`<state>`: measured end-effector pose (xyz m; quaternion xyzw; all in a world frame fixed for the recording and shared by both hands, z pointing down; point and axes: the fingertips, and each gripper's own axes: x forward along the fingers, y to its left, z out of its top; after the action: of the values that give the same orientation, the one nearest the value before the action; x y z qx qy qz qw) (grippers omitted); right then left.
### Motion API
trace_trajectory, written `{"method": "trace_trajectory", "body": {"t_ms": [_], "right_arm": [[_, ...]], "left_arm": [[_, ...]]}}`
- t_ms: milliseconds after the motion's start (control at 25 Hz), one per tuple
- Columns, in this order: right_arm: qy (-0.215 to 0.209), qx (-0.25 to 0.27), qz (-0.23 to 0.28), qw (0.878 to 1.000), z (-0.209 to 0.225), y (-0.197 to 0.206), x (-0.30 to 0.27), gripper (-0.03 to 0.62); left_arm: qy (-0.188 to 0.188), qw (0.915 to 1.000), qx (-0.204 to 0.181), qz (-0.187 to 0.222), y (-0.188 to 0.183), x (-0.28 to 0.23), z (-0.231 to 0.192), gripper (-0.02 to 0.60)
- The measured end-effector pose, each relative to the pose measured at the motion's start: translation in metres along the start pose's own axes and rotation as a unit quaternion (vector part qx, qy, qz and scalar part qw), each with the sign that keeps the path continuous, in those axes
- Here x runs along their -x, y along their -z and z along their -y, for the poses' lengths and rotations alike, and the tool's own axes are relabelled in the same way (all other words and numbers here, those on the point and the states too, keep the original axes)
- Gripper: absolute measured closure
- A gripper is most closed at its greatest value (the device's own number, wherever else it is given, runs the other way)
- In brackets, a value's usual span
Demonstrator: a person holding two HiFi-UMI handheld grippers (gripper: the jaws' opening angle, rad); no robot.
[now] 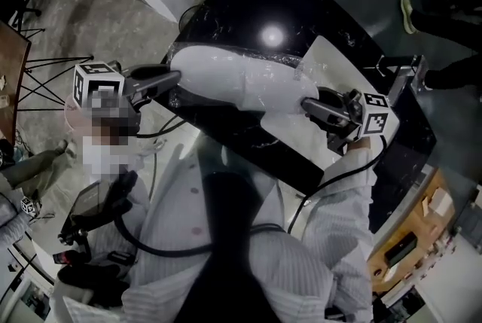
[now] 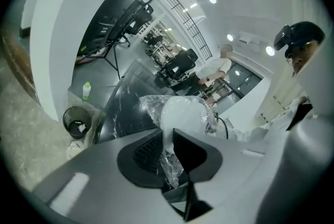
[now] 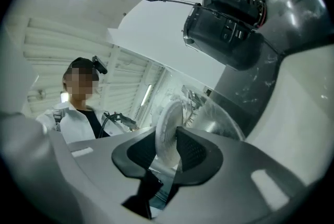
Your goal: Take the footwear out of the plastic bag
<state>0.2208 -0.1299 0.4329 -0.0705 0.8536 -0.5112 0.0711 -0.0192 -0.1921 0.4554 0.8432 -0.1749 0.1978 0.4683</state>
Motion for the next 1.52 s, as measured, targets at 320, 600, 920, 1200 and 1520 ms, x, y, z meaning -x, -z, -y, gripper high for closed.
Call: {"method": "trace_trajectory", "body": {"t_ms": [320,600,920,1200,1520], "right_arm": [[0.046,0.081,0.029,0.995,-0.057,-0.028,0.002,0.507],[0.079,0.102,0.067,0.989,-0.076,-0.028,0.026,0.511],[0.137,0.122,0.132,0.974,-0.091,-0.029,0.074,0.516],[0.207,0.139,0.172,0.953,-0.113,-0.019,0.131,0.516],[0.244,0.162,0.253,0.922,-0.15,0.0,0.202,0.516]], "left_arm": [[0.017,0.9958,-0.072,0.053,-0.028,0.031,0.047,0.523],[0.014,0.9939,-0.091,0.061,-0.03,0.037,0.056,0.575],[-0.029,0.9919,-0.084,0.09,-0.032,0.058,0.044,0.578],[-0.068,0.9881,-0.079,0.113,-0.038,0.083,0.03,0.578],[-0.108,0.9815,-0.072,0.141,-0.042,0.107,0.018,0.578]]}}
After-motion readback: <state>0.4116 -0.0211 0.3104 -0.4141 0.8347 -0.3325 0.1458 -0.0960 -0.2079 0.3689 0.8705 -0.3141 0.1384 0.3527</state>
